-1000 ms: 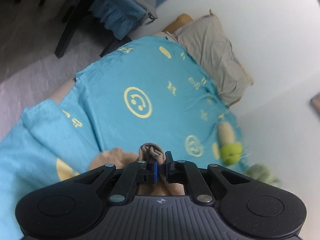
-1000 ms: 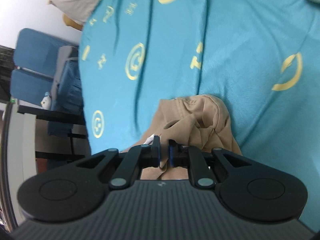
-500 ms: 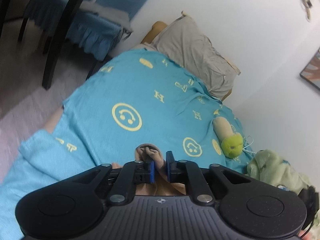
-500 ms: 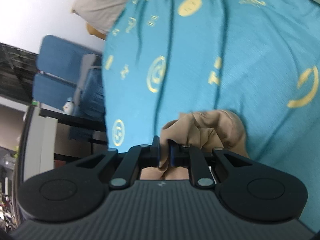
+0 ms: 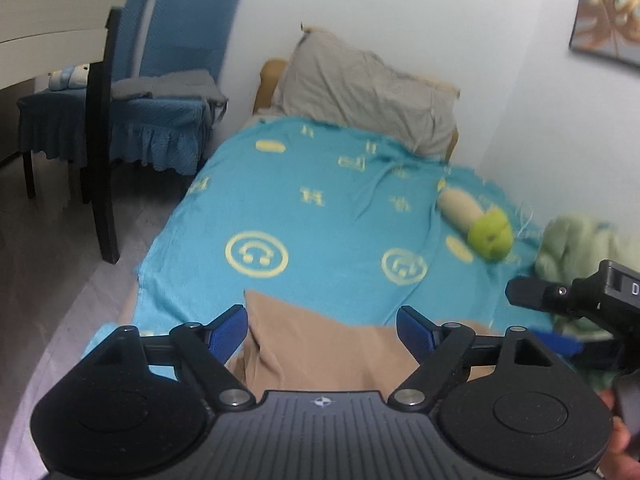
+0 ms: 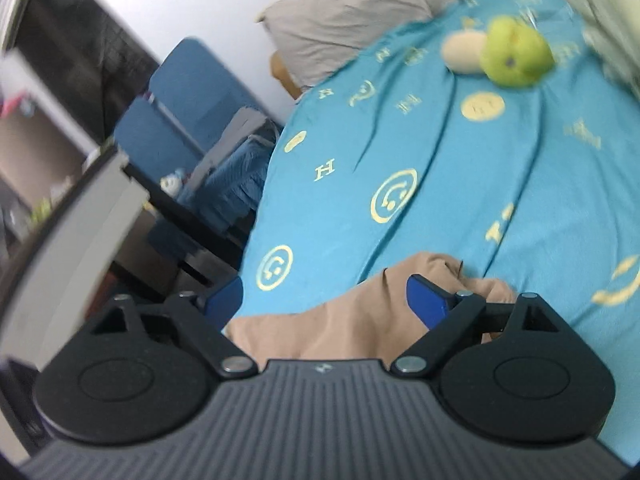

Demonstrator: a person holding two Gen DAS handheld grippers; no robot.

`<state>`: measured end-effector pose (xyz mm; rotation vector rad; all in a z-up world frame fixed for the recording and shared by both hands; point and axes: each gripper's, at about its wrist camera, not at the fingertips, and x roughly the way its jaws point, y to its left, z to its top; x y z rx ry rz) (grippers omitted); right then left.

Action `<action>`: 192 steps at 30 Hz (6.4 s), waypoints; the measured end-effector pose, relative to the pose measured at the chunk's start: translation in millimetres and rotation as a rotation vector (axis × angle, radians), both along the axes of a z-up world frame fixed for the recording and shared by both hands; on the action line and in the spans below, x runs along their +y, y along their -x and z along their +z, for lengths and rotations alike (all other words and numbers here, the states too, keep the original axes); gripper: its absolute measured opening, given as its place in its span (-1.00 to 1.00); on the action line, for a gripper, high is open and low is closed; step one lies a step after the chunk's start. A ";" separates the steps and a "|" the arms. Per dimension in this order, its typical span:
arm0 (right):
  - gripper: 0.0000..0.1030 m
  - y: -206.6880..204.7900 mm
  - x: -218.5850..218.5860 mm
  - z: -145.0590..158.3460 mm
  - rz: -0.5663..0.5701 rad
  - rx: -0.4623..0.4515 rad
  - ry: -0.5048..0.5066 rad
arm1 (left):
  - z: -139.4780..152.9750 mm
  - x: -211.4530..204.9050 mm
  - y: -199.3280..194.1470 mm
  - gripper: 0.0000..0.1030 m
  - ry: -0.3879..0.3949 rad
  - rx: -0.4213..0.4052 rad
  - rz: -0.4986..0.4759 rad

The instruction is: Fold clothes

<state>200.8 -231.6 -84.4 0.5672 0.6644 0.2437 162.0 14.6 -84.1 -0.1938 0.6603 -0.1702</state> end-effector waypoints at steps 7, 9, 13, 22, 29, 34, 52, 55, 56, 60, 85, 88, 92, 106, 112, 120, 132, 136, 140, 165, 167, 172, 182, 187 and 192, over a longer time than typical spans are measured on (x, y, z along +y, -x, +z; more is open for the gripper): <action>0.25 -8.9 24.1 -35.2 0.086 0.081 0.266 | -34.4 -9.0 -7.4 0.61 -0.091 0.102 -0.043; 0.18 -10.9 27.6 -45.5 0.098 0.106 0.311 | -35.2 -10.6 -6.0 0.61 -0.110 0.104 -0.049; 0.18 -3.1 36.0 -38.7 0.099 0.095 0.368 | -23.6 -8.1 7.9 0.61 -0.101 0.086 -0.051; 0.18 54.8 37.5 -0.9 0.059 0.072 0.392 | 4.5 -11.6 64.1 0.61 -0.108 0.070 -0.072; 0.17 62.7 44.7 -28.9 0.075 0.197 0.389 | -32.0 -17.4 65.1 0.61 -0.183 0.199 -0.072; 0.17 63.6 44.8 -30.7 0.070 0.199 0.384 | -27.0 -12.9 70.8 0.61 -0.172 0.201 -0.057; 0.19 59.3 40.8 -31.1 0.057 0.214 0.349 | -57.1 31.5 90.6 0.65 0.545 0.445 0.101; 0.19 58.6 41.6 -31.3 0.057 0.215 0.353 | -74.8 41.6 82.0 0.64 0.677 0.433 0.180; 0.19 58.6 41.7 -31.4 0.056 0.215 0.354 | -76.3 44.7 79.9 0.64 0.700 0.413 0.207; 0.19 59.4 40.0 -31.6 0.056 0.212 0.347 | -80.7 54.1 77.7 0.60 0.782 0.365 0.264; 0.16 59.4 35.8 -29.8 0.015 0.212 0.309 | -93.8 54.6 55.0 -0.13 0.809 0.359 0.301; 0.20 66.9 28.7 -21.2 -0.023 0.194 0.223 | -90.6 55.9 56.7 -0.31 0.809 0.343 0.299; 0.35 81.2 17.9 -10.5 -0.066 0.170 0.046 | -80.6 55.5 59.0 -0.46 0.812 0.295 0.276; 0.80 84.7 15.3 -77.1 -0.061 0.415 -0.665 | -70.8 57.7 70.6 -0.53 0.853 0.225 0.241; 0.79 77.5 -1.5 -109.1 -0.227 0.414 -0.824 | -67.1 58.7 77.7 -0.55 0.887 0.180 0.208; -0.01 77.9 -9.7 -107.7 -0.322 0.381 -0.748 | -65.3 60.8 86.9 -0.56 0.895 0.166 0.205; -0.40 108.6 -27.0 -40.2 -0.255 0.257 -0.656 | -10.2 52.0 99.7 -0.57 0.988 0.181 0.108; -0.40 135.1 -60.6 7.7 -0.243 0.189 -0.609 | 35.4 13.1 97.5 -0.57 0.992 0.182 0.013; -0.40 160.2 -113.0 61.6 -0.278 0.095 -0.577 | 85.4 -55.0 89.8 -0.57 0.990 0.183 -0.100; -0.40 250.2 -417.2 181.8 -0.731 -0.170 -0.075 | 111.7 -509.5 50.1 -0.52 0.731 0.245 -0.784; -0.40 258.8 -405.7 144.4 -0.731 -0.101 -0.109 | 82.1 -503.4 61.6 -0.50 0.663 0.276 -0.795; -0.32 263.6 -386.0 93.9 -0.749 -0.003 -0.112 | 44.6 -497.1 70.2 -0.08 0.469 0.233 -0.790; -0.04 285.8 -360.5 144.6 -0.812 0.180 -0.138 | 144.1 -485.9 103.2 0.81 0.241 0.029 -0.787; -0.04 313.3 -329.1 193.3 -0.770 0.097 -0.036 | 220.1 -446.6 160.4 0.99 0.204 -0.120 -0.788; 0.34 364.0 -309.2 235.3 -0.684 -0.055 0.054 | 266.8 -400.2 219.3 0.99 0.162 -0.247 -0.809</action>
